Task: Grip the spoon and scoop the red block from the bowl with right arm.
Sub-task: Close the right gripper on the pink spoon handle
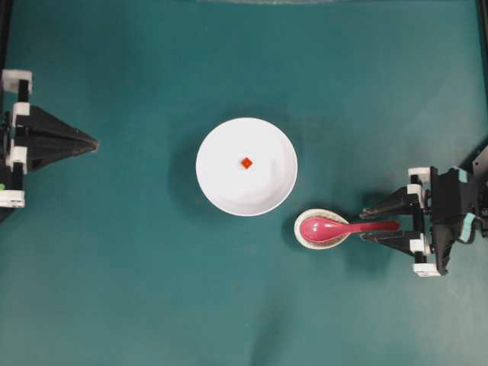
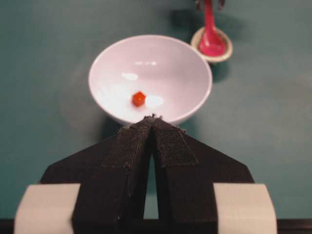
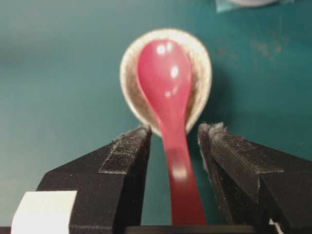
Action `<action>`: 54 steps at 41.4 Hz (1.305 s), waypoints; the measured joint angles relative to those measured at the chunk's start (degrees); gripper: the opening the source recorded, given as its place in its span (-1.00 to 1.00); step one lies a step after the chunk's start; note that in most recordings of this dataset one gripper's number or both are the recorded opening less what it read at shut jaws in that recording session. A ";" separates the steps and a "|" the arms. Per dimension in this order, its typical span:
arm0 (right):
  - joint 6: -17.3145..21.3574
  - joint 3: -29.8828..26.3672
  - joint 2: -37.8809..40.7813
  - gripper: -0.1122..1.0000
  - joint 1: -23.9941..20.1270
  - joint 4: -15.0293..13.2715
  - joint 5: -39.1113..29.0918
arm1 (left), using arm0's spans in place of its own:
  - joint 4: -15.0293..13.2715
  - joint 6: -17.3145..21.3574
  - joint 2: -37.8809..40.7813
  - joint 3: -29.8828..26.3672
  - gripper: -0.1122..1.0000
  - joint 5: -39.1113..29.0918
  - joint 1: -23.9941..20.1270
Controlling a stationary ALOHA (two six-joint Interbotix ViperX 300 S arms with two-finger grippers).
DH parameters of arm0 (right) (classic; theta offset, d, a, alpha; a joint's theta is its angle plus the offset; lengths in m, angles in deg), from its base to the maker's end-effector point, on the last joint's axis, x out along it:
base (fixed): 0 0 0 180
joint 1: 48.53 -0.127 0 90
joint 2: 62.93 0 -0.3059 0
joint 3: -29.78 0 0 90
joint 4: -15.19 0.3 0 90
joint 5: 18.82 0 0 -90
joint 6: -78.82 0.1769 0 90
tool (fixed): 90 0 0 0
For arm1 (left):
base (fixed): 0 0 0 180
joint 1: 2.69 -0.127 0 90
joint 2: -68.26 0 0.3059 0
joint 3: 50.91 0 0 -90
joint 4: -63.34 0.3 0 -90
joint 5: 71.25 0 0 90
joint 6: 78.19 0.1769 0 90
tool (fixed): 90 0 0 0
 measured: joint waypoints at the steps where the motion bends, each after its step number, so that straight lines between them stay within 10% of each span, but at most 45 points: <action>1: 0.09 -0.09 0.26 0.11 0.00 0.00 -0.09 | 0.09 0.00 0.00 0.09 -0.80 0.00 0.09; 54: 0.09 -0.09 1.58 -0.19 0.00 0.09 -1.76 | 0.00 0.00 -0.09 0.00 -0.80 -1.32 0.00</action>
